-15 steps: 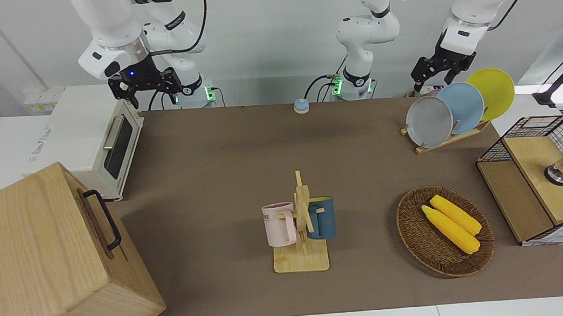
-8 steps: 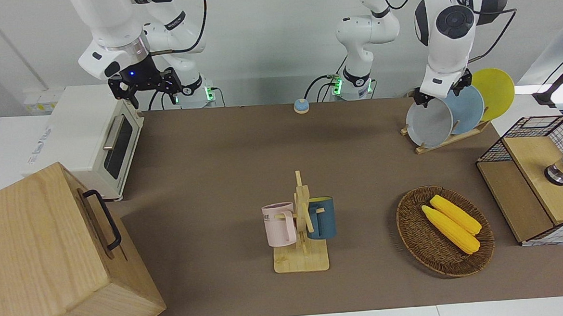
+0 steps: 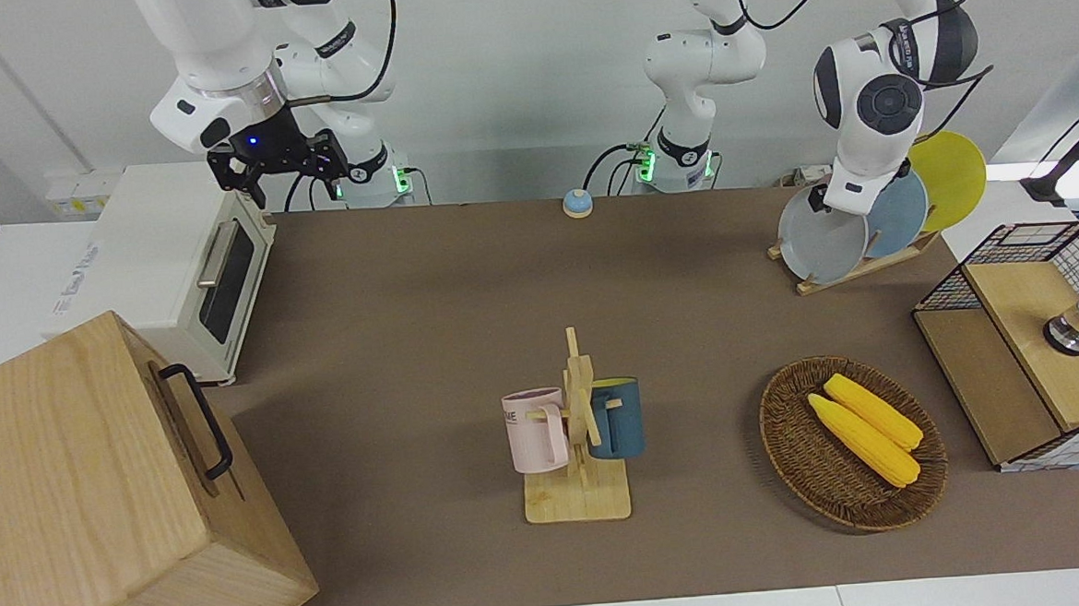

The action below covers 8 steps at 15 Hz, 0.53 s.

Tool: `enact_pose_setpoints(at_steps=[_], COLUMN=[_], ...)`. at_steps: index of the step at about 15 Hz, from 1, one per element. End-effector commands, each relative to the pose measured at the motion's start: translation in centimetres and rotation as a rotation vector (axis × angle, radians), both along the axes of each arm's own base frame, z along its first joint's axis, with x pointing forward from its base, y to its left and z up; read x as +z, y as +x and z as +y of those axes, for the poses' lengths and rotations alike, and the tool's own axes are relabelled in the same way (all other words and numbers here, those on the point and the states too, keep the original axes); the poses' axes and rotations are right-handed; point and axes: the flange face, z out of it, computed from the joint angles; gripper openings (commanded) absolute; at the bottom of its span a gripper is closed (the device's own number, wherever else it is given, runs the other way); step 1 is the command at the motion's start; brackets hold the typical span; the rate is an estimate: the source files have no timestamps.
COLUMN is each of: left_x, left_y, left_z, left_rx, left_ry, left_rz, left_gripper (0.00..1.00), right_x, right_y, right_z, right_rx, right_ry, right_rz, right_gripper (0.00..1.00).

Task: Pick gray plate from low plate rack and place it on table with left arm
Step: 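Move the left gripper down onto the front gray plate in the rack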

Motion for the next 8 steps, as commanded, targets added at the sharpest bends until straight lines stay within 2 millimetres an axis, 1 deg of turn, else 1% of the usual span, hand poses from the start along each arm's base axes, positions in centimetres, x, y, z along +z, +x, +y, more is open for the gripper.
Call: enact_pose_setpoints(at_steps=[1, 2, 3, 5, 6, 8], left_x=[-1.51, -1.51, -1.45, -1.45, -1.12, -0.78], left_y=[0.03, 0.02, 0.05, 0.05, 0.06, 0.13], left_z=[0.55, 0.61, 0.62, 0.62, 0.62, 0.34], left_rx=[0.003, 0.006, 0.007, 0.009, 0.011, 0.005], left_ry=[0.009, 0.008, 0.009, 0.009, 0.009, 0.009], left_rz=[0.011, 0.01, 0.008, 0.007, 0.0, -0.007], left_gripper=[0.63, 0.56, 0.52, 0.5, 0.46, 0.24], right_x=[0.47, 0.47, 0.47, 0.47, 0.47, 0.47], right_y=[-0.21, -0.21, -0.21, -0.21, -0.21, -0.21], right_z=[-0.22, -0.22, -0.22, -0.22, -0.22, -0.22], right_rx=[-0.016, -0.016, -0.016, -0.016, -0.016, -0.016], right_ry=[-0.009, -0.009, -0.009, -0.009, -0.009, -0.009], right_rz=[0.001, 0.001, 0.001, 0.001, 0.001, 0.001], right_gripper=[0.983, 0.983, 0.983, 0.983, 0.983, 0.983])
